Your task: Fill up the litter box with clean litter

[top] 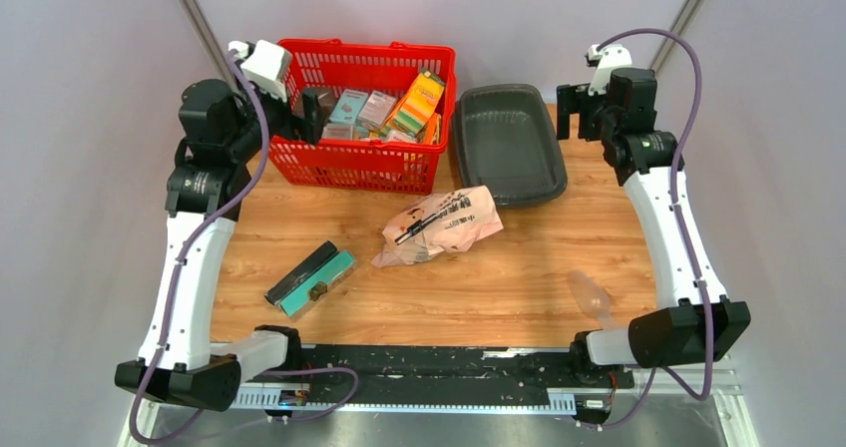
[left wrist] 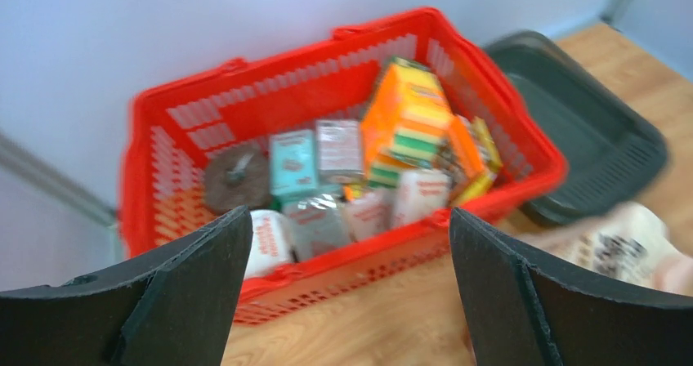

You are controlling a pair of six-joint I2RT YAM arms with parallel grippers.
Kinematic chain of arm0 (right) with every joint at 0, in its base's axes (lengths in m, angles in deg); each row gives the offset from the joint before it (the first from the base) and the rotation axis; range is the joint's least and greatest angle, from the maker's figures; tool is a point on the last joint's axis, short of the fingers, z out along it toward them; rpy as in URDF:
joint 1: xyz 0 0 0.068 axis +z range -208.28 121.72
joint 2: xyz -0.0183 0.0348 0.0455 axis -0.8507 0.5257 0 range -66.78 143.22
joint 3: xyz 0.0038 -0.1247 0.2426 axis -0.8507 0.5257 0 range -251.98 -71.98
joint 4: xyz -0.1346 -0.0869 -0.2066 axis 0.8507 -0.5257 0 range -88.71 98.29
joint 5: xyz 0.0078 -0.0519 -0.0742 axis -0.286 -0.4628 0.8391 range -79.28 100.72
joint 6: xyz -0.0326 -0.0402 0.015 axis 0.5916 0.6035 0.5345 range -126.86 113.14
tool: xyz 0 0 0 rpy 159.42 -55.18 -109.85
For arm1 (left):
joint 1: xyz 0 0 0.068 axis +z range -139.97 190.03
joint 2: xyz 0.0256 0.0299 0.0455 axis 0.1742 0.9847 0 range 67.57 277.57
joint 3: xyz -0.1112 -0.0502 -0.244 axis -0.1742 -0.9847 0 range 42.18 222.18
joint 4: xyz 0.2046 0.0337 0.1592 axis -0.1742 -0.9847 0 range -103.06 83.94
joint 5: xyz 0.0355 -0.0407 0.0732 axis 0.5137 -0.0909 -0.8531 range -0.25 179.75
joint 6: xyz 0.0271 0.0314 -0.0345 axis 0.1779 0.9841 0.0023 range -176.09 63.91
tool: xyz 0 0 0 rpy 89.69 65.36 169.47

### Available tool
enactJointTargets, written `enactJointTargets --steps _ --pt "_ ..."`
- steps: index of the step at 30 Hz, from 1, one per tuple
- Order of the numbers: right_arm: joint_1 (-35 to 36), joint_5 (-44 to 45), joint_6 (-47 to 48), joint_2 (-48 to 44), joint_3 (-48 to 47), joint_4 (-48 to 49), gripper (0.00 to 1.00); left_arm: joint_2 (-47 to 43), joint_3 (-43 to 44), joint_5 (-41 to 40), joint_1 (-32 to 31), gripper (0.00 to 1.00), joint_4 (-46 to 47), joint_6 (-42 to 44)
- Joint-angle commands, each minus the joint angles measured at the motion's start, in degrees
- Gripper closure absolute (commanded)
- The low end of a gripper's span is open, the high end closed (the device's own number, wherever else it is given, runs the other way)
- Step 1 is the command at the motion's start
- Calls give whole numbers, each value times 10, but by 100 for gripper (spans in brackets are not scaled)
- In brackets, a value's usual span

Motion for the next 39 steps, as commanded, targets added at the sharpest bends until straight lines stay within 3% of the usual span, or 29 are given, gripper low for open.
enactJointTargets --steps 1,5,6,8,12,17,21,25,27,32,35,39 --pt "1 -93 59 -18 -22 -22 0 -13 -11 148 -37 3 -85 27" --pt "3 -328 218 -87 7 -78 0 -48 -49 189 -129 4 -186 136" --pt "5 -351 253 -97 29 -82 0 -54 -74 188 -148 5 -202 162" --pt "28 -368 282 -111 43 -110 0 -70 -105 176 -212 8 -245 256" --pt "71 -367 312 -113 45 -169 0 -60 -163 145 -261 10 -261 299" --pt "80 -366 266 -121 52 -158 0 -28 -181 108 -338 13 -217 267" --pt "81 -365 262 -142 85 -137 0 8 -209 6 -394 13 -137 227" --pt "85 -373 273 -154 100 -144 0 56 -210 -47 -408 14 -97 161" --pt "96 -393 329 -162 112 -171 0 62 -215 -52 -408 14 -91 151" --pt "157 -367 436 -169 162 -162 0 9 -249 -59 -408 14 -77 144" --pt "181 -359 502 -135 167 -153 4 -38 -278 -73 -406 14 -51 158" --pt "209 -360 552 -48 143 -113 8 -89 -303 -20 -382 14 -51 151"
